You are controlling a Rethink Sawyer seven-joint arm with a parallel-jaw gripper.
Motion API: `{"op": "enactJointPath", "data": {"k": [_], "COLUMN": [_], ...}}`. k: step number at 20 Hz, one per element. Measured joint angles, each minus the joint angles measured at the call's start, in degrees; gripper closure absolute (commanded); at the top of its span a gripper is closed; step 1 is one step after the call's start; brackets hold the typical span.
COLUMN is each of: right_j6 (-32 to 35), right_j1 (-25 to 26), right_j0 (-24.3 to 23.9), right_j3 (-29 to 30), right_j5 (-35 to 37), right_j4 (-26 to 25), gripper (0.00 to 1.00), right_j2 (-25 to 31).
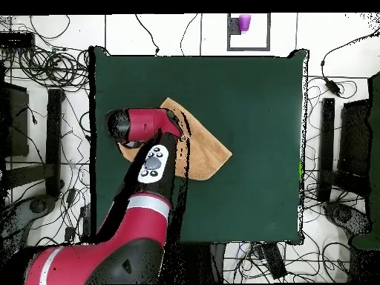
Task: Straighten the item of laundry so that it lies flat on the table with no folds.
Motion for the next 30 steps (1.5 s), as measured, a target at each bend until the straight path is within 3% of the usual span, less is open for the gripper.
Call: {"op": "enactJointPath", "data": {"k": [13,30], "right_j6": [0.0,0.0], "right_j1": [0.6,-1.01], "right_j0": [-7.94,-15.59], "right_j3": [-0.72,0.24], "right_j5": [-14.51,-19.86], "right_j4": [-5.23,-15.04], "gripper": [1.0,1.0], "right_j2": [-1.88,-1.39]}}
